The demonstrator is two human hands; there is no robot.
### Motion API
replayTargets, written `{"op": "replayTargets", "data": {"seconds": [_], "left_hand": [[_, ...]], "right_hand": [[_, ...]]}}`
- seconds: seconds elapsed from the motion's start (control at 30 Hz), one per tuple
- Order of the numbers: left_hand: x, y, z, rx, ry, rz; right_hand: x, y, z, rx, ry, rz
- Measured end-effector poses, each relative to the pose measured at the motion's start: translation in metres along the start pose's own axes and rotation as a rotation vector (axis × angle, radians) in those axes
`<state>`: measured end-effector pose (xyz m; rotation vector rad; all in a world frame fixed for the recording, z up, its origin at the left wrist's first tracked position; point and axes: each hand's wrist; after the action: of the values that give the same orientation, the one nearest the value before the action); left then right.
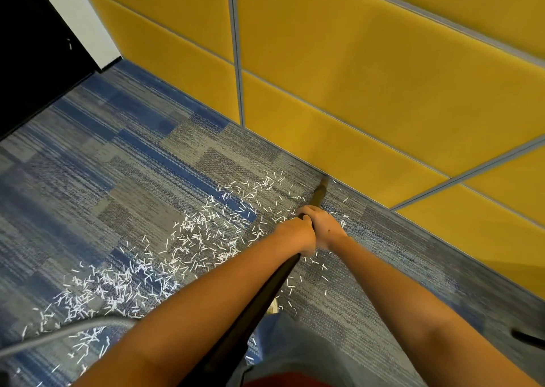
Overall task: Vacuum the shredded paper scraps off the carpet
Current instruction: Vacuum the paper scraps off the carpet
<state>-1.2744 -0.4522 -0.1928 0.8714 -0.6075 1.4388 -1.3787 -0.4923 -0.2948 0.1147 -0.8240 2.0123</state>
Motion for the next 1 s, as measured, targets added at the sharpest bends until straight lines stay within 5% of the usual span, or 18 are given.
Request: {"op": "replayTargets", "data": {"seconds": [0.63,1.0], "left_hand": [[0.005,0.048,-0.021,-0.083,-0.001,-0.083],[0.024,0.021,-0.033,-0.012,0.030,0.067]], "right_hand": [[0.048,0.042,-0.004,-0.037,0.056,-0.067],[0.032,0.006,-0.016,-0.052,-0.001,0.068]]}}
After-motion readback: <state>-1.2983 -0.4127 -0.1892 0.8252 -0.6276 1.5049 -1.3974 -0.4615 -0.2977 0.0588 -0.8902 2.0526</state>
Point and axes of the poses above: each hand's wrist, its own x-axis away from the middle knuckle, its own z-axis out of the back of the hand, y = z × x, and after that the axes turned 1 degree about -y, right-handed
